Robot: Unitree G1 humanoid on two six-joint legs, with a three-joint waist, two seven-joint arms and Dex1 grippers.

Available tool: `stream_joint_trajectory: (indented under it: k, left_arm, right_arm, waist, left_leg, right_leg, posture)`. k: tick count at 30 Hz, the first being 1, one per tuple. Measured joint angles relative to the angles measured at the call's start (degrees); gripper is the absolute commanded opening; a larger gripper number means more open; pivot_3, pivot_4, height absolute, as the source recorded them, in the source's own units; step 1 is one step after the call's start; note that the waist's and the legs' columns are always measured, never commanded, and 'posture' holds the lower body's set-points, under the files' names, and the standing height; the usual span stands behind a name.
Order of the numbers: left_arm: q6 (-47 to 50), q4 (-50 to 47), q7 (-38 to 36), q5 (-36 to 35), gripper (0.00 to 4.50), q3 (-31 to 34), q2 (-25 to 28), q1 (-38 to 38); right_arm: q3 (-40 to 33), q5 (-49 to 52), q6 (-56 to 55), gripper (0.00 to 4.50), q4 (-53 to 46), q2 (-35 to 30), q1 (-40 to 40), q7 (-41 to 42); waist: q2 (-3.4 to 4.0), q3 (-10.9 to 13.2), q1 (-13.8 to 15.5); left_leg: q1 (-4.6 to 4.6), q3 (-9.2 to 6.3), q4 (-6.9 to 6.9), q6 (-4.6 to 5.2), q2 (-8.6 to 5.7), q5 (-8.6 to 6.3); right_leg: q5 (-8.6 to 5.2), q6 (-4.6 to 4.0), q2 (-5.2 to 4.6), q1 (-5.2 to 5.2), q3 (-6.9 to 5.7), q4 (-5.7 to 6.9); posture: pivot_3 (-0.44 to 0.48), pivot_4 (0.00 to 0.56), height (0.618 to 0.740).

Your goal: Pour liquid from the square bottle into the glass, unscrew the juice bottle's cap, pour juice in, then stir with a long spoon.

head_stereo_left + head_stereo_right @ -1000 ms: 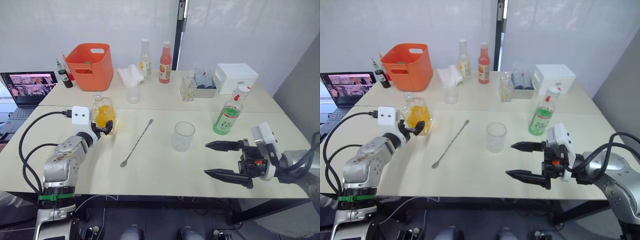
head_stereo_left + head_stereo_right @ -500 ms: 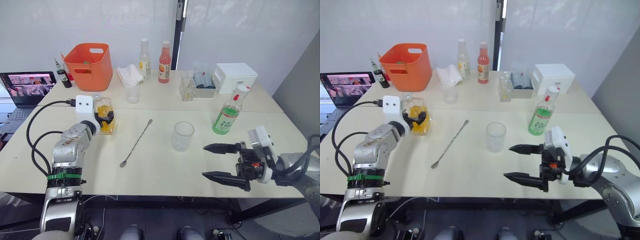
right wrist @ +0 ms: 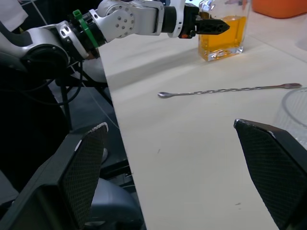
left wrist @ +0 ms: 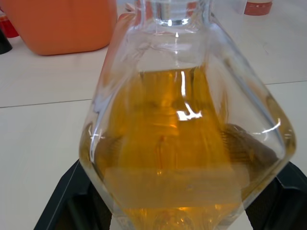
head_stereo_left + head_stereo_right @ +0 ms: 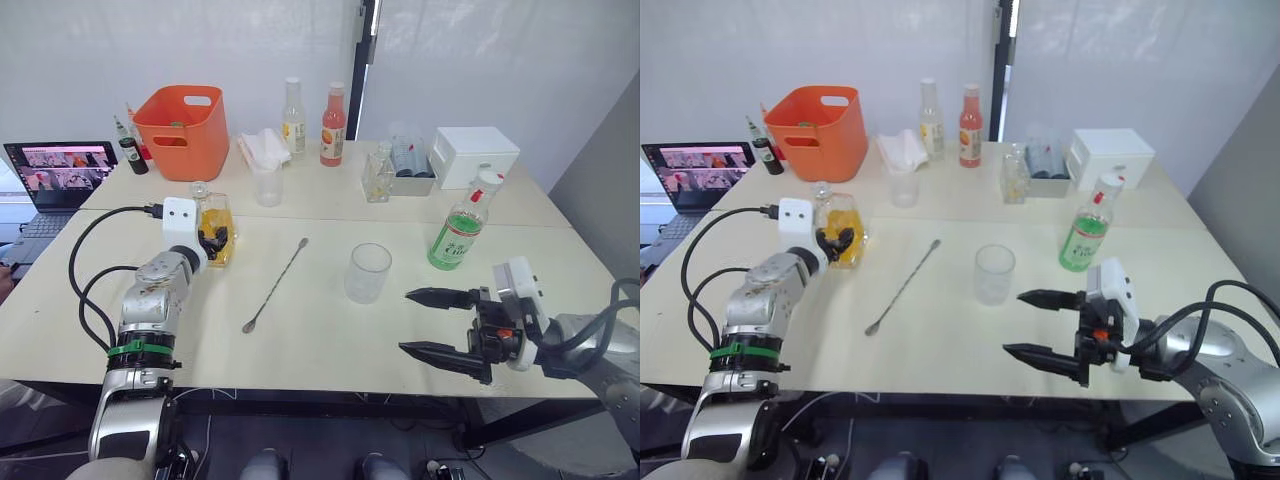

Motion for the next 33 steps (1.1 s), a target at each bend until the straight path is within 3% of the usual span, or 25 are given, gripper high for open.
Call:
stream_joint_trajectory:
  k: [7, 16, 20, 26, 33]
  left_arm:
    - [-9.79, 6.81, -6.00, -0.83, 2.77, 1.39, 1.69, -0.16]
    - [-17.23, 8.71, -24.03, -5.75, 2.77, 4.24, 9.24, 4.78]
    - [-13.67, 6.45, -32.26, -10.07, 2.77, 5.10, 13.13, 6.13]
    - [-4.36, -4.87, -45.92, -16.93, 2.77, 4.92, 19.87, 8.76]
    - [5.43, -18.31, -58.66, -20.61, 2.77, -0.66, 25.66, 13.27]
  right_arm:
    - [1.07, -2.90, -0.83, 4.50, 1.72, 0.54, -1.19, -1.60]
    - [1.98, -5.36, -1.64, 4.50, 3.99, 1.29, -2.05, -2.65]
    - [2.50, -6.50, -2.59, 4.50, 5.31, 1.83, -2.79, -2.68]
    - [4.04, -8.33, -3.18, 4.50, 7.67, 2.29, -4.20, -2.43]
    - [4.13, -9.65, -3.66, 4.50, 9.21, 2.63, -4.39, -2.51]
  waist:
    - [-0.05, 0.03, -0.14]
    - [-0.29, 0.17, -0.56]
    - [-0.53, 0.30, -0.39]
    - [-0.56, 0.31, -0.27]
    - [-0.56, 0.31, -0.50]
  left_leg:
    - [-0.05, 0.01, 0.01, 0.00, 0.04, 0.00]
    - [-0.34, 0.00, 0.01, 0.05, 0.08, -0.03]
    - [-0.37, -0.04, 0.10, 0.04, 0.10, -0.03]
    - [-0.37, -0.07, 0.13, 0.05, 0.11, -0.03]
    - [-0.35, -0.04, 0.13, 0.04, 0.15, -0.03]
  right_leg:
    - [0.01, -0.01, 0.03, -0.08, 0.00, 0.00]
    - [0.02, -0.03, 0.03, -0.29, -0.06, -0.07]
    - [0.02, -0.03, 0.04, -0.27, -0.13, -0.06]
    - [0.02, -0.03, 0.01, -0.25, -0.15, -0.05]
    - [0.02, -0.03, 0.10, -0.26, -0.12, -0.05]
  posture:
    - [0.000, 0.150, 0.715]
    - [0.000, 0.150, 0.715]
    - [0.000, 0.150, 0.715]
    - [0.000, 0.150, 0.715]
    - [0.000, 0.150, 0.715]
